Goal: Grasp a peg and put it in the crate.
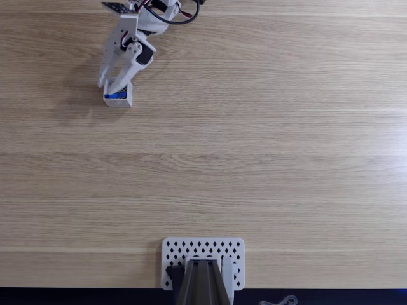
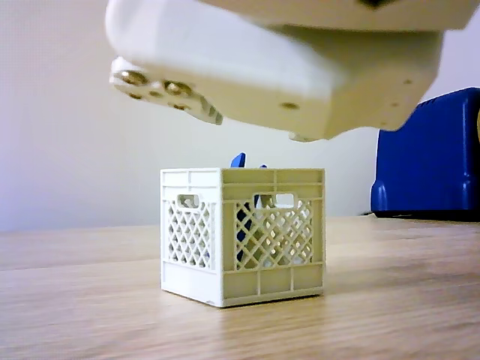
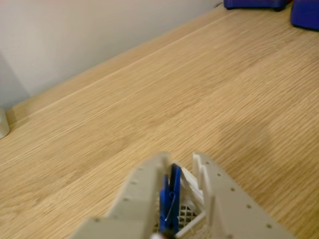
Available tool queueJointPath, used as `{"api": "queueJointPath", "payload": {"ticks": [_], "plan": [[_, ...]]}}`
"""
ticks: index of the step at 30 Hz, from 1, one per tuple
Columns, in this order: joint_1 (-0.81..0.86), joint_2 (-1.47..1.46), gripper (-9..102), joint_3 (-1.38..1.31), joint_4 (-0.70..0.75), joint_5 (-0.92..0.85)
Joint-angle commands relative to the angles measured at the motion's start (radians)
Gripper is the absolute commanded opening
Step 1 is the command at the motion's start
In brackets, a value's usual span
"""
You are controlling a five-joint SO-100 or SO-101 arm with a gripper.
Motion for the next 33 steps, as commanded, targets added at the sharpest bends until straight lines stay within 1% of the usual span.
{"api": "queueJointPath", "payload": {"ticks": [1,4,6,8,11,16,21,27,30,33], "plan": [[-0.002,0.043,0,-0.043,-0.021,0.012],[-0.046,0.110,-1,-0.008,-0.011,0.031],[-0.087,0.192,-1,0.040,0.017,0.086],[-0.152,0.298,-1,0.097,0.063,0.175],[-0.264,0.492,-1,0.187,0.169,0.348],[-0.434,0.841,-1,0.296,0.410,0.650],[-0.549,1.112,-1,0.342,0.704,0.928],[-0.624,1.364,-1,0.334,1.091,1.307],[-0.632,1.474,0,0.341,1.233,1.434],[-0.632,1.586,-1,0.353,1.370,1.502]]}}
